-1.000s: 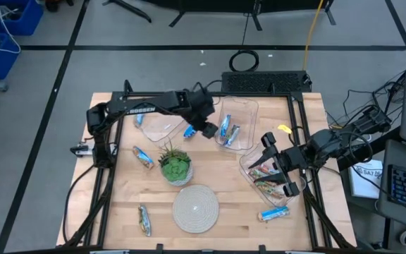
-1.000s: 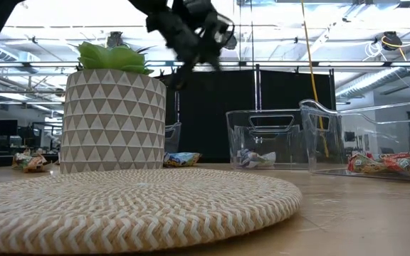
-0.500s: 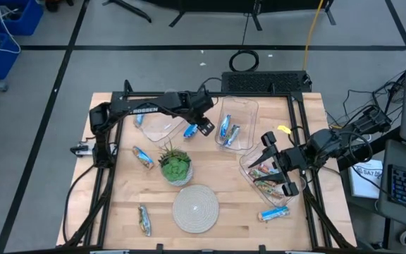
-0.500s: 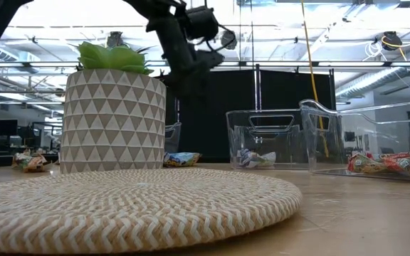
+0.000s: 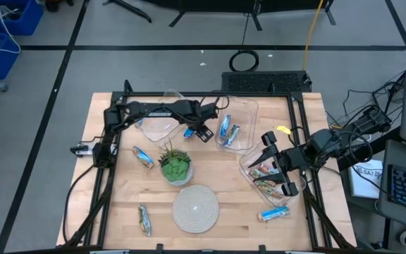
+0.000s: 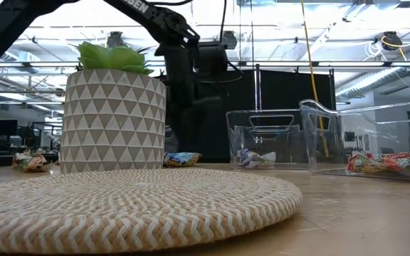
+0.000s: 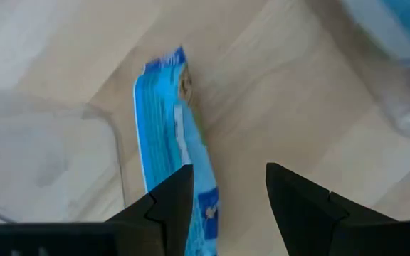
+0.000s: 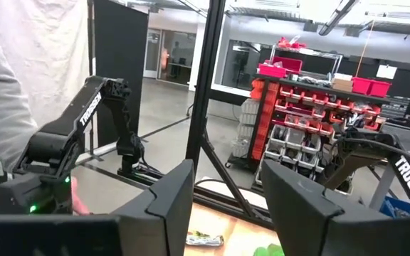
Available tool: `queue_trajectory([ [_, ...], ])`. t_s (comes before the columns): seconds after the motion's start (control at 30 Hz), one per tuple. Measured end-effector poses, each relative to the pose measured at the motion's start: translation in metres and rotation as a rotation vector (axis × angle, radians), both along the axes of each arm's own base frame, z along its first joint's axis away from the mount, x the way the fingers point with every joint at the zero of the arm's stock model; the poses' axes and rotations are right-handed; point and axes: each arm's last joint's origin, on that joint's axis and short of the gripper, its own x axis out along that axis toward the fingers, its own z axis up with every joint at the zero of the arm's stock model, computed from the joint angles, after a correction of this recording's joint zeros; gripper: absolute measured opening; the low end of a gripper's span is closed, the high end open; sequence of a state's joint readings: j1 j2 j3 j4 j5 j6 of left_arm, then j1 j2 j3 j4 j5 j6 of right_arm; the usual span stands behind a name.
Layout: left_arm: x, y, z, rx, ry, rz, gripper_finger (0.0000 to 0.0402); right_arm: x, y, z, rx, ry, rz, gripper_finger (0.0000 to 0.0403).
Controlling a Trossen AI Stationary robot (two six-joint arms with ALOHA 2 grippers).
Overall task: Pick and place Granola Bars by type
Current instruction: Put the blue granola bar into the top right transparent bin
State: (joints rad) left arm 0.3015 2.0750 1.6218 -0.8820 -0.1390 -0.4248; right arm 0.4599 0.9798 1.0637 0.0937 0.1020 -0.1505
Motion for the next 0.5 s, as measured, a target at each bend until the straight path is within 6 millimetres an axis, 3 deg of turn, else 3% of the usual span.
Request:
queue_trajectory([
  [0.17, 0.0, -0.003, -0.001, 0.0, 0.006, 0.01, 0.019, 0.0, -0.001, 0.0, -0.017, -0.006, -0.007, 0.0157],
  [0.5, 0.008, -0.021, 0.0, 0.069, 0.0, -0.029, 0.0251, 0.003, -0.005, 0.0, -0.021, -0.007, -0.032, 0.0157],
])
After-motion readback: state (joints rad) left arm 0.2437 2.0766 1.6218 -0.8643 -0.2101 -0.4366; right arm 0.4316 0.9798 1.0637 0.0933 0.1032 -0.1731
